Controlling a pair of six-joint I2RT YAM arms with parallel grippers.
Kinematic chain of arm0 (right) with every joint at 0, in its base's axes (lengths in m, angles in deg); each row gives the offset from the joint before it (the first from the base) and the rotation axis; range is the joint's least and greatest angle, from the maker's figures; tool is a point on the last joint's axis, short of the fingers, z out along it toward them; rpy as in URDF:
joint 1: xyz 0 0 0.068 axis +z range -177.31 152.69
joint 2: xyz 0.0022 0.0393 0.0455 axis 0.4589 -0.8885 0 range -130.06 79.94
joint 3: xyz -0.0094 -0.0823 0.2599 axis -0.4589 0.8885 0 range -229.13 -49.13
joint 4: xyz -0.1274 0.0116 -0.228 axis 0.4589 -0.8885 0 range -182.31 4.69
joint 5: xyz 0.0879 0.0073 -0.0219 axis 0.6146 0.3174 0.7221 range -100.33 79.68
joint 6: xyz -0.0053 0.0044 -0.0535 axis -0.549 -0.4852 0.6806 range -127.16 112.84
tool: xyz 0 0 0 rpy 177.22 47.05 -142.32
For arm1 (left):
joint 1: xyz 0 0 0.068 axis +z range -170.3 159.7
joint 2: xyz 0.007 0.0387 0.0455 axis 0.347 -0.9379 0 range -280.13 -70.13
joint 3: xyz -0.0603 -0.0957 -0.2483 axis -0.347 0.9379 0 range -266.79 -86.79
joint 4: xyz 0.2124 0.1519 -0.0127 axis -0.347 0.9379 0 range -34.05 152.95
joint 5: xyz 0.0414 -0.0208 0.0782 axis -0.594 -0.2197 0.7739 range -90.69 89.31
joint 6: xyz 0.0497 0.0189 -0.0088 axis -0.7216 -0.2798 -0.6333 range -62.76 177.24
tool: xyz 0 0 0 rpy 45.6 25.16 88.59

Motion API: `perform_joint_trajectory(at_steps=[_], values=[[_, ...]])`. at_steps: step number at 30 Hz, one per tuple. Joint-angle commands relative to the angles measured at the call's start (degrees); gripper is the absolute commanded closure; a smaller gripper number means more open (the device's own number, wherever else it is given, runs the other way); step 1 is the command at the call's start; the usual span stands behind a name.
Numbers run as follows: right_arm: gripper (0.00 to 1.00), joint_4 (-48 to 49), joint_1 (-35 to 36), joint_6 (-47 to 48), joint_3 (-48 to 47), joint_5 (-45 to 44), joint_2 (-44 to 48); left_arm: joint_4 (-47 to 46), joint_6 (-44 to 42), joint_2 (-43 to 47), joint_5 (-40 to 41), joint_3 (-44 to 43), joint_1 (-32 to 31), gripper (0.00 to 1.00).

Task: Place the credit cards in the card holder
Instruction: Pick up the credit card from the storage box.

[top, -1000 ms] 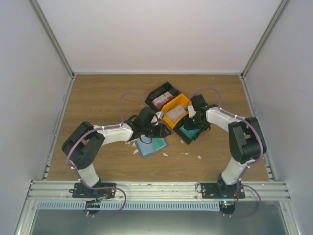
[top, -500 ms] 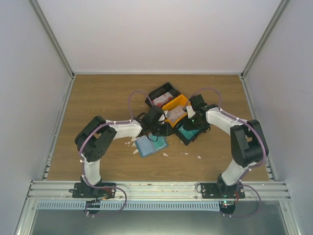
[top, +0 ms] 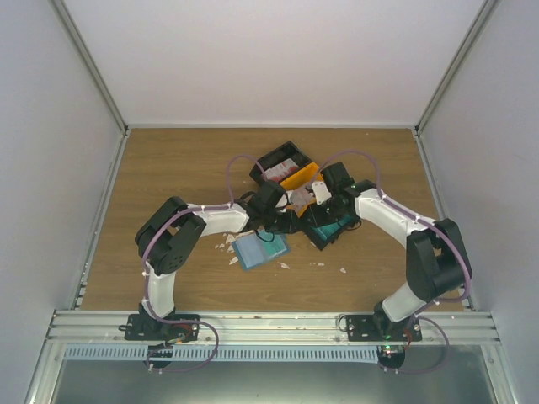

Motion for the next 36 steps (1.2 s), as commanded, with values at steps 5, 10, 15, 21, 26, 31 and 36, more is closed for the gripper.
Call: perform_joint_trajectory(at_steps=[5, 10, 15, 21, 26, 31, 36], values=[[0.71, -2.00, 1.33, -0.70, 2.90, -0.99, 1.46, -0.81, -1.17, -0.80, -0.28, -0.26, -0.44, 0.77], [0.69, -1.09, 1.72, -1.24, 2.88, -0.70, 1.46, -0.81, -1.24, 0.01, 0.01, 0.32, -0.44, 0.77], [0.64, -0.83, 2.69, -1.13, 2.64, -1.87, 0.65, -0.57, -1.45, 1.32, 1.01, 1.04, -0.44, 0.77], [0.53, -0.52, 5.48, -2.75, 1.85, -10.06, -1.00, -0.14, -1.43, 2.37, 2.39, 1.83, -0.28, 0.76], [0.52, -0.55, 6.76, -2.76, 1.80, -10.66, -2.59, -0.52, -0.78, 4.53, 3.98, 4.30, 0.70, 0.76], [0.59, -0.88, 6.87, -1.99, 1.51, -7.45, -1.04, -0.68, -0.52, 6.05, 4.78, 5.87, 1.56, 0.76], [0.60, -1.59, 6.84, -2.37, 1.36, -7.64, 0.42, -0.71, -0.62, 6.24, 5.11, 6.02, 1.67, 0.76]])
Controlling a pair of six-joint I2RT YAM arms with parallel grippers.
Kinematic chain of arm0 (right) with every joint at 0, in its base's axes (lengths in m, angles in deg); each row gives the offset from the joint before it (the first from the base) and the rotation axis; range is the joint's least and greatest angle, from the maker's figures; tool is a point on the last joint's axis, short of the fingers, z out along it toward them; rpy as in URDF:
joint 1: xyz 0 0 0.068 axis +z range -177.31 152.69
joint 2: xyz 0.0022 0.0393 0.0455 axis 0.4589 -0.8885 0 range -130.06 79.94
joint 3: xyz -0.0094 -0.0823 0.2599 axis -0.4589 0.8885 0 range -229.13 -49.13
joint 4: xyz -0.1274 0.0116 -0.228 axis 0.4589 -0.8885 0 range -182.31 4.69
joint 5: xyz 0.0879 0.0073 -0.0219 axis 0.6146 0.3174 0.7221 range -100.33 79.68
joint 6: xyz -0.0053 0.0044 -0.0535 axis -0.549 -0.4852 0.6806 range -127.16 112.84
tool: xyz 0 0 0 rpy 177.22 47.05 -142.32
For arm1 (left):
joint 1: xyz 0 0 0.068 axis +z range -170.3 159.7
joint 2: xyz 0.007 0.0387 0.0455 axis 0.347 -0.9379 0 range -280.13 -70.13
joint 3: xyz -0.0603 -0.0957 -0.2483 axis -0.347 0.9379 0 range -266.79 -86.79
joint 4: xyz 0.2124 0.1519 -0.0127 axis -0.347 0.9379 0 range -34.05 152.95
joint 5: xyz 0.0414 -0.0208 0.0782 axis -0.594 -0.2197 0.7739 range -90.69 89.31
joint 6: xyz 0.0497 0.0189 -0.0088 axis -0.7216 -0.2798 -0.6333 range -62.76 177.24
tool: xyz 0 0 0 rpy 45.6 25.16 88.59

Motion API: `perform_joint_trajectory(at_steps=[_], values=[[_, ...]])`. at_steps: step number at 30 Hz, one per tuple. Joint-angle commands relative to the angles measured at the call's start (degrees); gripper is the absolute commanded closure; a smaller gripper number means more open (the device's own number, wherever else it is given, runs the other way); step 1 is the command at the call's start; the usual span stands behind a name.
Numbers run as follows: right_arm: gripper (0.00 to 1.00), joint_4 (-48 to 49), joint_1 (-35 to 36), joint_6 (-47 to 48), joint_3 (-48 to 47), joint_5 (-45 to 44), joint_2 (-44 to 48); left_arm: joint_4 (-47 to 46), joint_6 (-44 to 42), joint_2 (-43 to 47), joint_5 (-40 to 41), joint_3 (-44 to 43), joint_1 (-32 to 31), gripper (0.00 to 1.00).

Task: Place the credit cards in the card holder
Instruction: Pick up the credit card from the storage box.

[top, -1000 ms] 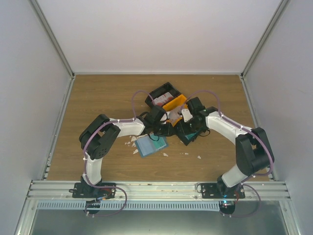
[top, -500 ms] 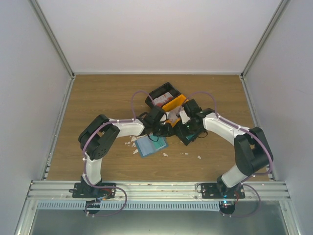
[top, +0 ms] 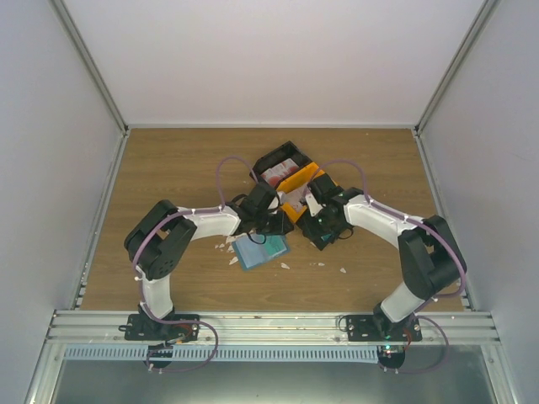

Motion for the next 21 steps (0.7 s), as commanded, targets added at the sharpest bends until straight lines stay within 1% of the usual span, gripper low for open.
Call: perform_joint_trajectory(at_steps=[1, 9, 13, 21], values=[[0.60, -0.69, 0.50, -0.29, -1.34, 0.28, 1.98, -1.16, -0.09, 1.93, 1.40, 0.62, 0.34, 0.76], [0.66, -1.07, 0.50, -1.19, -1.33, -0.48, 2.16, -0.76, -0.60, 1.53, 1.46, 0.37, 0.43, 0.76], [0.73, -1.44, 0.50, -1.84, -1.26, -1.01, 2.92, -0.81, -0.75, 1.33, 1.49, 0.44, 0.52, 0.76], [0.76, -2.31, 0.50, -2.52, -0.31, -1.65, 4.10, -0.64, -1.18, 1.14, 1.48, 0.28, 0.52, 0.76]])
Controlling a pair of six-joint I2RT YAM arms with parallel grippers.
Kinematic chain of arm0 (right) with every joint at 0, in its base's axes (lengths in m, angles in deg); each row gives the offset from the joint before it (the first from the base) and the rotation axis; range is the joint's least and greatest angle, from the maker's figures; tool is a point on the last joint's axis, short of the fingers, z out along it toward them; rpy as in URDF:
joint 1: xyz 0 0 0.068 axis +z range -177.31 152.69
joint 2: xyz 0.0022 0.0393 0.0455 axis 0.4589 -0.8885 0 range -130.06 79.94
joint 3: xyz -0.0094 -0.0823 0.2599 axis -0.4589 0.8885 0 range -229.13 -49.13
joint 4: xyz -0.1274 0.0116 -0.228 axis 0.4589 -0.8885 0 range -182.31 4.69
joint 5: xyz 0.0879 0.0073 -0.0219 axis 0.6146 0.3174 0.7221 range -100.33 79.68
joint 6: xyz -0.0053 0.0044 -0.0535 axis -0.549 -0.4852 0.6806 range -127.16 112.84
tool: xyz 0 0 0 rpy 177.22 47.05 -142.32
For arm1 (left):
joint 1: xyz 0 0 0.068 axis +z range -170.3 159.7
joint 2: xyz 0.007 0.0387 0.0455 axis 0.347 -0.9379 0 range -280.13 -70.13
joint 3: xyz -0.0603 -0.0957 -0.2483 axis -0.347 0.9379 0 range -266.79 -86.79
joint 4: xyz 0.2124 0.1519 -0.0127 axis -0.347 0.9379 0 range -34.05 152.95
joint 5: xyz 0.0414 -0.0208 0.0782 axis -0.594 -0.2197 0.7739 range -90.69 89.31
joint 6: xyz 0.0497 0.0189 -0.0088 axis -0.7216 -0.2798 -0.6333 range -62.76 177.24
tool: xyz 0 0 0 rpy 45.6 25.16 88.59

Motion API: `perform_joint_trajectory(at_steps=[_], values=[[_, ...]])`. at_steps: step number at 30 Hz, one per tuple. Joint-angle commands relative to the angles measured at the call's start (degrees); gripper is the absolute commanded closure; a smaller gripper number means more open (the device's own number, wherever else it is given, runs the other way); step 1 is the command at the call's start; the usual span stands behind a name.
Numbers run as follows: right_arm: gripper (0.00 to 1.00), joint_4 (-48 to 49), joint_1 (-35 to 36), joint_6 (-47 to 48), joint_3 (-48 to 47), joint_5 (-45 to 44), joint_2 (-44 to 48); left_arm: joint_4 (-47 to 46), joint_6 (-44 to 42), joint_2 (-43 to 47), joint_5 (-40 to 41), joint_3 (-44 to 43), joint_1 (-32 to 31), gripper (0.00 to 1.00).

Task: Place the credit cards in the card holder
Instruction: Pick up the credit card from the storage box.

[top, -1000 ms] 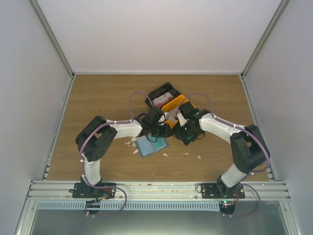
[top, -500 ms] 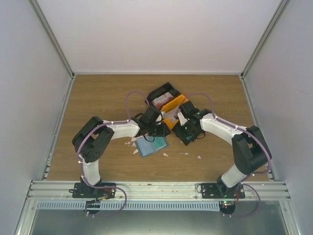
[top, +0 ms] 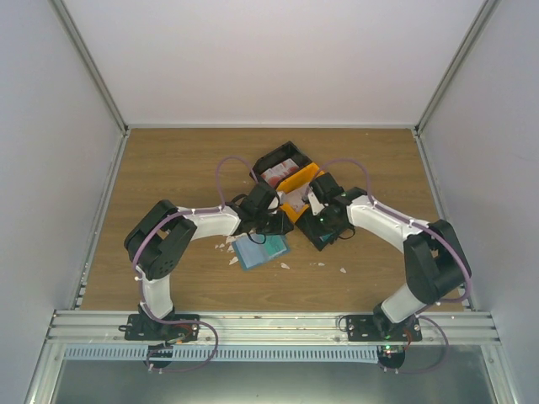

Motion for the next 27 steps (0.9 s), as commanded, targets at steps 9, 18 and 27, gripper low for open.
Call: perform_joint_trajectory(at_steps=[9, 18, 27], values=[[0.76, -0.57, 0.51, -1.57, 0.41, -0.67, 3.29, -0.54, -1.25, 0.85, 0.88, 0.02, 0.36, 0.76], [0.54, 2.22, 0.51, 0.18, -0.86, -3.08, -3.70, -0.58, -1.11, 0.78, 0.78, 0.07, 0.36, 0.76], [0.60, 3.15, 0.55, 0.86, 1.09, 2.61, -0.09, -0.45, -1.10, 0.75, 0.99, -0.06, 0.36, 0.76]])
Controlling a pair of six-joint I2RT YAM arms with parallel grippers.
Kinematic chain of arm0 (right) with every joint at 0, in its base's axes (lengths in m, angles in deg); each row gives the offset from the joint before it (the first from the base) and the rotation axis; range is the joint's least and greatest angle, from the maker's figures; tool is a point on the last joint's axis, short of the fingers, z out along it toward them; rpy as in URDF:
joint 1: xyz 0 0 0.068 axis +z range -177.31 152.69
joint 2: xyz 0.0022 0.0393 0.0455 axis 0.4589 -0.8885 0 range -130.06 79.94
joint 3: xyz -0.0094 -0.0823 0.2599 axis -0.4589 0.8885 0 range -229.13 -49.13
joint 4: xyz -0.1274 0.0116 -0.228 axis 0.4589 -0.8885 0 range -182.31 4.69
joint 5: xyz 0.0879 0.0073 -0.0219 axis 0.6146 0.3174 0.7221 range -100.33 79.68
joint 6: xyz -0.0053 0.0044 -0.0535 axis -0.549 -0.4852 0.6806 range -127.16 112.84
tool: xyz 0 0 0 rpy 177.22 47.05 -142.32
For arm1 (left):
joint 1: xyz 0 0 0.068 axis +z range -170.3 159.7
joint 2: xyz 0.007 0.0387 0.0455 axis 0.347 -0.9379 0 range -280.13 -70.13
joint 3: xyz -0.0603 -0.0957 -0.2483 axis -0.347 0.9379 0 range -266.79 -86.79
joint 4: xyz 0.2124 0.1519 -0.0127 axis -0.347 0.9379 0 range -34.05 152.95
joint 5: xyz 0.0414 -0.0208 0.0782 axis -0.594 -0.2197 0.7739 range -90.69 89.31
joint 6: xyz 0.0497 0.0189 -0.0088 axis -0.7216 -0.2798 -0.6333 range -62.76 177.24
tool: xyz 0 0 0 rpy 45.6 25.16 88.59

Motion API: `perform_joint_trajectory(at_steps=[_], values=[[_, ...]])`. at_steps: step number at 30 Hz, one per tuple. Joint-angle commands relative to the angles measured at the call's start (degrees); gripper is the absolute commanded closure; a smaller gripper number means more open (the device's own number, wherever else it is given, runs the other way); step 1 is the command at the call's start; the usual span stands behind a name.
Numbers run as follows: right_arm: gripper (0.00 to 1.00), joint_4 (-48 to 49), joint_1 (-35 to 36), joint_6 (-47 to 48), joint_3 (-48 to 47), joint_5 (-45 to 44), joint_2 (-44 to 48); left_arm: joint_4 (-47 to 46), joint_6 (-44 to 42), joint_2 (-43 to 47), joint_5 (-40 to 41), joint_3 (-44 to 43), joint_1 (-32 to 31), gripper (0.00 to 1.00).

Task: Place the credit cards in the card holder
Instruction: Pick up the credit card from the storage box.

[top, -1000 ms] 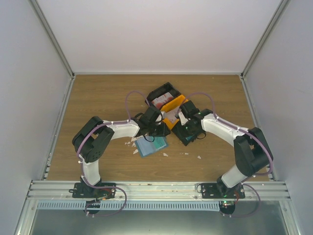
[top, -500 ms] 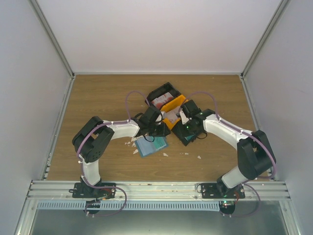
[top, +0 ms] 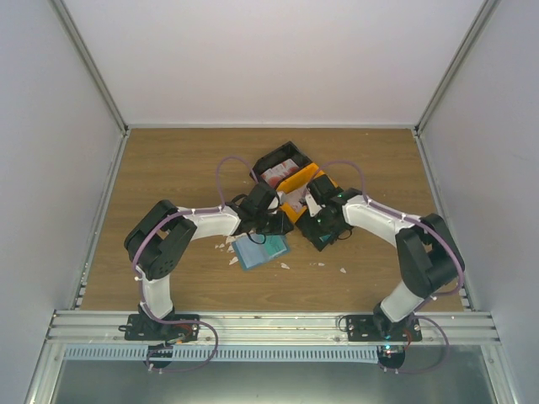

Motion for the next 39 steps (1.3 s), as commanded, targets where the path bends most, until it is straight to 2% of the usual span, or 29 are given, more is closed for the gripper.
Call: perform_joint_trajectory(at_steps=[1, 10, 12, 16, 21, 29, 39], values=[[0.60, 0.47, 0.36, 0.49, 0.92, 2.54, 3.93, -0.49, -0.93, 0.67, 0.93, -0.10, 0.36, 0.76], [0.69, 0.23, 0.37, 0.09, 1.58, 3.29, 5.65, -0.33, -0.89, 0.30, 0.96, -0.15, 0.36, 0.76], [0.67, 0.25, 0.40, -0.32, 1.47, 2.02, 5.19, -0.28, -0.94, 0.30, 1.11, -0.02, 0.36, 0.76], [0.56, 0.59, 0.37, -0.83, 0.28, -1.41, 3.55, -0.27, -0.92, 0.22, 1.15, -0.02, 0.36, 0.76], [0.55, 0.53, 0.37, 0.50, -0.95, -3.25, -0.25, -0.08, -1.07, 0.39, 1.44, -0.02, 0.37, 0.77], [0.65, 2.16, 0.37, 2.72, 0.73, 4.50, 3.04, -0.04, -1.10, 0.26, 1.66, -0.06, 0.45, 0.77], [0.73, 1.42, 0.37, 2.15, 1.58, 6.59, 5.16, 0.26, -1.06, -0.18, 1.64, -0.55, 0.54, 0.77]])
